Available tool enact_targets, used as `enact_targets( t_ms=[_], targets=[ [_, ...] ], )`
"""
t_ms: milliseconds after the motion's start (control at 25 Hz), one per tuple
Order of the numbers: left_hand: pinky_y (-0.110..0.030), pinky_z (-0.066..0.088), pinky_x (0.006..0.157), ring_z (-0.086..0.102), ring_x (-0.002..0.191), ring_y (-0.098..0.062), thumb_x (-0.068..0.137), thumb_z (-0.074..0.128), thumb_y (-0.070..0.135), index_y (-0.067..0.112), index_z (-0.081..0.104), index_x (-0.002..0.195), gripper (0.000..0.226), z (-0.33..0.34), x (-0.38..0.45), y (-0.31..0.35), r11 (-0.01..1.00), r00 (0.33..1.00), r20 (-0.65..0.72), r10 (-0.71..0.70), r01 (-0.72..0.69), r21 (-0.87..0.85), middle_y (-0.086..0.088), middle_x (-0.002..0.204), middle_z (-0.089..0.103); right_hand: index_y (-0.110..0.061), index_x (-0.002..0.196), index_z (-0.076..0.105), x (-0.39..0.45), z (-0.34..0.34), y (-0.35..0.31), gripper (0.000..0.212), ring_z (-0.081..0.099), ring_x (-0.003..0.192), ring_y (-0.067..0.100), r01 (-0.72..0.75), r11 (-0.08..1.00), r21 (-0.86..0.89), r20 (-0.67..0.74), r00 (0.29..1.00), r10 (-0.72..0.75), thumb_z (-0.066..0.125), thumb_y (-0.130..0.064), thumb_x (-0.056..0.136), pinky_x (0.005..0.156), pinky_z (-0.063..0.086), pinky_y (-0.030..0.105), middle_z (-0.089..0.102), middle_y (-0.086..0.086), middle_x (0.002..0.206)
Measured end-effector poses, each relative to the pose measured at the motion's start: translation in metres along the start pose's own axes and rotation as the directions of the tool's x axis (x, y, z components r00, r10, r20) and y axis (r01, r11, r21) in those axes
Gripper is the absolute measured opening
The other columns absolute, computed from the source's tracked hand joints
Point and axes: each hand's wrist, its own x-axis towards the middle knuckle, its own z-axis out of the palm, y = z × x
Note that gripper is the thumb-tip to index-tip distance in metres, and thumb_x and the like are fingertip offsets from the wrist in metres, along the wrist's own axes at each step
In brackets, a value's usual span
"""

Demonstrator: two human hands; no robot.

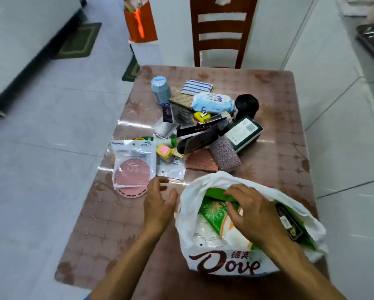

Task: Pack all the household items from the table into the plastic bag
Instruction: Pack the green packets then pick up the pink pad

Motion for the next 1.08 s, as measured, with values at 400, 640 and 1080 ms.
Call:
enact_targets(
  t_ms=[400,640,1080],
  targets=[
    [-0.045,0.051,0.091,0.057,0.116,-0.039,0.044,0.091,0.036,0.022,0.040,0.136,0.107,-0.054,0.136,-0.140,0.776,0.758,-0.237,-0.607,0.630,0.029,-0.011,0.132,0.057,-0.023,0.107,0.067,0.044,0.065,-0.028,0.023,0.061,0.102,0.016,-0.102,0.984,0.143,0.143,0.986,0.082,0.068,-0.016,0.085,0.084,0.045,0.021,0.066,-0.005,0.118],
    [-0.037,0.056,0.077,0.070,0.091,-0.030,0.077,0.073,0.020,0.008,0.069,0.111,0.036,-0.050,0.124,-0.135,0.683,0.713,-0.070,-0.698,0.633,-0.364,-0.014,0.103,0.073,-0.021,0.105,0.068,0.033,0.062,-0.045,0.022,0.059,0.104,0.012,-0.110,0.983,0.147,0.038,0.994,0.106,0.062,-0.018,0.084,0.090,0.047,0.025,0.066,-0.007,0.114],
    [-0.044,0.057,0.088,0.069,0.101,-0.034,0.086,0.063,0.006,0.001,0.062,0.118,0.033,-0.073,-0.025,0.077,0.564,0.905,0.350,-0.242,0.425,-0.709,-0.020,0.111,0.072,-0.007,0.079,0.069,0.014,-0.003,-0.104,0.020,0.059,0.051,0.023,-0.517,0.029,0.855,0.465,0.792,0.396,0.067,-0.028,0.081,0.048,0.048,0.033,0.066,0.016,0.065]
  ],
)
